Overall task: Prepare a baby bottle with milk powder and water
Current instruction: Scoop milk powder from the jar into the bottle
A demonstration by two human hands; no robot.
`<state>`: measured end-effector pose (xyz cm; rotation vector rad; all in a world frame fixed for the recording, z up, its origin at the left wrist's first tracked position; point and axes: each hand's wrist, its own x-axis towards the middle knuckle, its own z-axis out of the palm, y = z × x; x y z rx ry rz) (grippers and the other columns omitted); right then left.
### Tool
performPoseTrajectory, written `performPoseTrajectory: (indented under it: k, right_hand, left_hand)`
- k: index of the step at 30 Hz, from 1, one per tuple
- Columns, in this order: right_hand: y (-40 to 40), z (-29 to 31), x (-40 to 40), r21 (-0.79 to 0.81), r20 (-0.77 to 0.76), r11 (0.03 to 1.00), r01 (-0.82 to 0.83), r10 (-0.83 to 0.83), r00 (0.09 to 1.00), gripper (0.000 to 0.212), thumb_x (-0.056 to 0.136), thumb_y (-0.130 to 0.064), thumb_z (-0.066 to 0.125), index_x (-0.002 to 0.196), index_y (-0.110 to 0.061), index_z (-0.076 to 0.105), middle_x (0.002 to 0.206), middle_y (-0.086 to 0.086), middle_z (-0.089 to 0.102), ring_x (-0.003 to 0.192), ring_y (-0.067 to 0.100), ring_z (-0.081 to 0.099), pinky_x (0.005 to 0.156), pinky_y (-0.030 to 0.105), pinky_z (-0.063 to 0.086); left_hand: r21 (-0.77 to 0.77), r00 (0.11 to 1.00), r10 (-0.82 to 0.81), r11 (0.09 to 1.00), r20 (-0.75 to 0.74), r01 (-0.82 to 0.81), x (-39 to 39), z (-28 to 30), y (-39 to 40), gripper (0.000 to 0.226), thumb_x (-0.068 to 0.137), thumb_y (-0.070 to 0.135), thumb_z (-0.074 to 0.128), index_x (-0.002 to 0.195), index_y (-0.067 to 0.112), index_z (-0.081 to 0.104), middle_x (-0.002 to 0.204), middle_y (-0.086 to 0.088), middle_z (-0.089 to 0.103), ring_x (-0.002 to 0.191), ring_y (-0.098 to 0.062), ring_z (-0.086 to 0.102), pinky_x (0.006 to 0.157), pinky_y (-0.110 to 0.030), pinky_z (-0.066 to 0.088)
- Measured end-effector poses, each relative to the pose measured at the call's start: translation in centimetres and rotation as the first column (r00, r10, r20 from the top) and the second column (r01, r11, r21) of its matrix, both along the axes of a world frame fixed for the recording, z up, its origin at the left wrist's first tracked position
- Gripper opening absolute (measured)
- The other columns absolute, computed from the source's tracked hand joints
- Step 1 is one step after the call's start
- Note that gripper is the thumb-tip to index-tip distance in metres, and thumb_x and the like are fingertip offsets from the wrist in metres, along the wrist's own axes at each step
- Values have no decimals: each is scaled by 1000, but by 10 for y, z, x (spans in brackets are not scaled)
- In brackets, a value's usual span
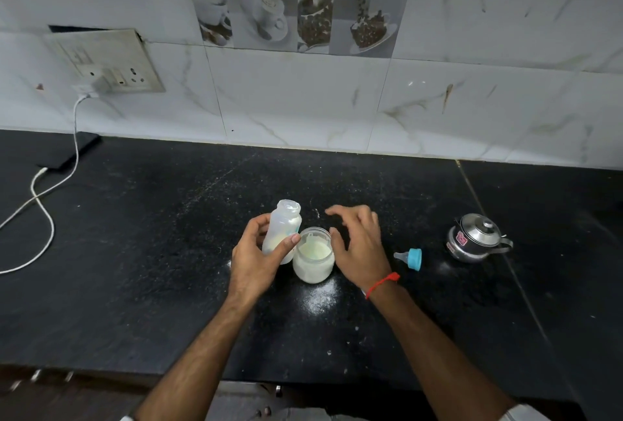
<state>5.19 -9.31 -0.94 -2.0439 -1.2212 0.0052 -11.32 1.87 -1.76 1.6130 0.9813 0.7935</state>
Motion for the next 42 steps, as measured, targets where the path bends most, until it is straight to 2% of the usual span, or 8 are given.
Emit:
performPoseTrajectory:
  k: [5,13,18,22,28,32,37,42]
  right_hand:
    - [-3,17,-14,-40,427,993,-108,115,897,79,84,-6,45,147,-52,43,119,2,42,103,22,39,88,38,34]
    - [-7,-2,5,-100,556,993,-57,103,825,96,76,-3,75,145,-60,39,124,-1,41,104,21,39,90,39,28]
    - [-14,-12,13,-93,508,993,-76,113,854,72,90,-8,37,144,-55,47,129,4,47,105,23,42,88,43,34]
    - [-16,-24,27,-191,538,981,-40,139,832,75,79,1,54,130,-53,61,131,0,43,108,25,41,90,43,32]
    - [-12,-20,26,-179,289,984,17,36,957,33,95,-60,49,109,-42,73,120,-5,50,109,19,41,92,41,33]
    - [-2,-21,21,-114,157,993,3,15,987,28,90,-58,61,86,-32,71,115,-8,51,107,14,40,91,40,33]
    - [-1,-16,15,-331,149,942,-55,110,983,32,93,-44,60,125,-47,65,134,-8,39,120,19,33,104,42,29]
    - [-3,0,6,-30,206,999,-19,24,978,47,93,-27,59,136,-45,60,120,-4,48,103,17,41,88,42,40]
  left_hand:
    - [34,996,-23,999,-87,26,4,1,-3,58,73,49,88,124,33,64,113,18,74,106,-4,69,91,-39,61]
    - [55,985,-100,993,-142,109,5,10,-1,60,72,46,90,125,30,67,113,17,74,108,-4,69,92,-31,60]
    - [-74,979,-160,986,-127,152,2,6,4,70,62,62,89,123,33,70,110,14,79,104,-4,74,94,-41,61]
    - [-131,981,-163,980,-108,149,-3,3,9,82,52,75,86,121,34,71,109,13,80,101,-8,76,95,-45,61]
    - [-107,978,-146,986,-148,131,-4,4,11,73,58,63,88,122,33,71,111,13,79,104,-6,75,96,-42,61]
    - [-75,978,-127,990,-167,116,-5,2,10,62,68,52,91,123,35,70,112,14,78,106,-4,73,97,-40,60]
    - [-38,978,-112,994,-178,107,-6,6,7,61,70,48,90,124,32,69,110,16,77,106,-2,71,97,-36,59]
    - [-55,977,-118,992,-181,109,-7,7,6,60,70,51,89,124,32,69,111,16,77,107,-1,71,98,-36,59]
